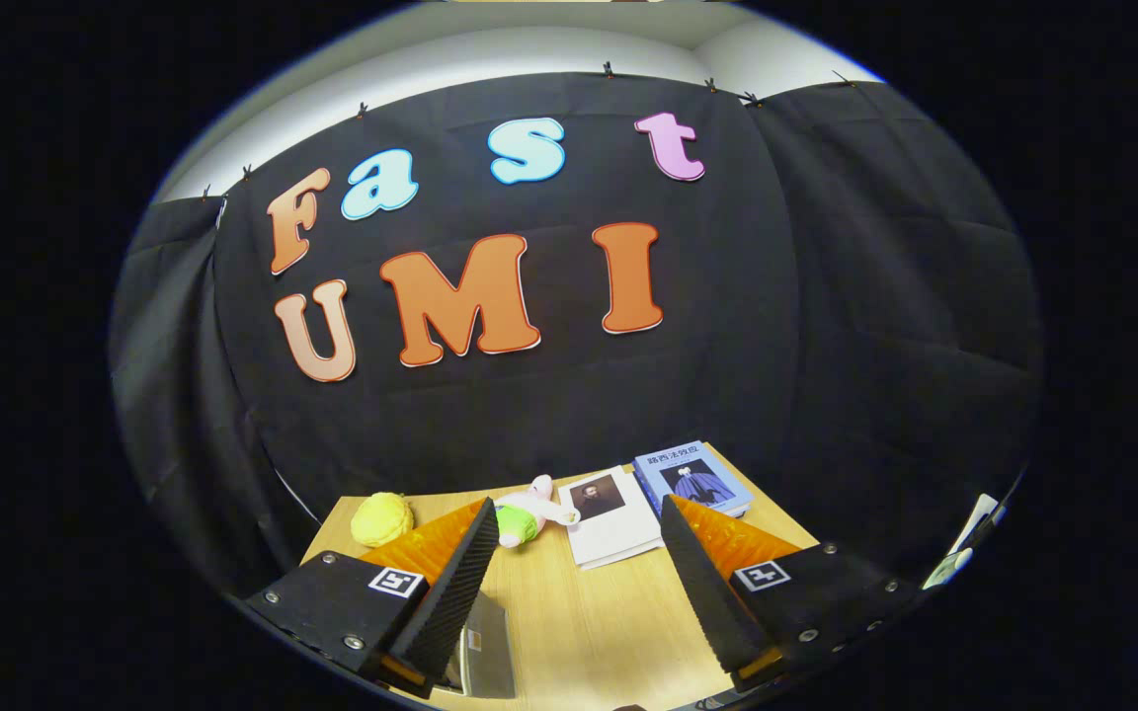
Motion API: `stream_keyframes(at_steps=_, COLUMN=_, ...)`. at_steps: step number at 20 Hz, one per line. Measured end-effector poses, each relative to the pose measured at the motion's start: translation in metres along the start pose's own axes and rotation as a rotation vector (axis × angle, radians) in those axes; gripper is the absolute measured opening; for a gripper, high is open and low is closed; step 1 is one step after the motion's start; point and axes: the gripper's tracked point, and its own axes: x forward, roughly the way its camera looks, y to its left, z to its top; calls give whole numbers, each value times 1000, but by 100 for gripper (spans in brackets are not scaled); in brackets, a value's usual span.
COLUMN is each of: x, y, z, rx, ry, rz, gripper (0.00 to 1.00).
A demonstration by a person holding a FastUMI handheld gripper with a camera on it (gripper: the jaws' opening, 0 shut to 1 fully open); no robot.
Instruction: Open the storage box then place both shoes into the box .Put the left shoe in first, then the right shoe, with the right side of both shoes facing outward in a uniform manner.
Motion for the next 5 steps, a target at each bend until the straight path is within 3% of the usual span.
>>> stream_keyframes(at_steps=5, x=-6, y=-48, z=1, rx=22, ry=-27, rz=-32, gripper=99)
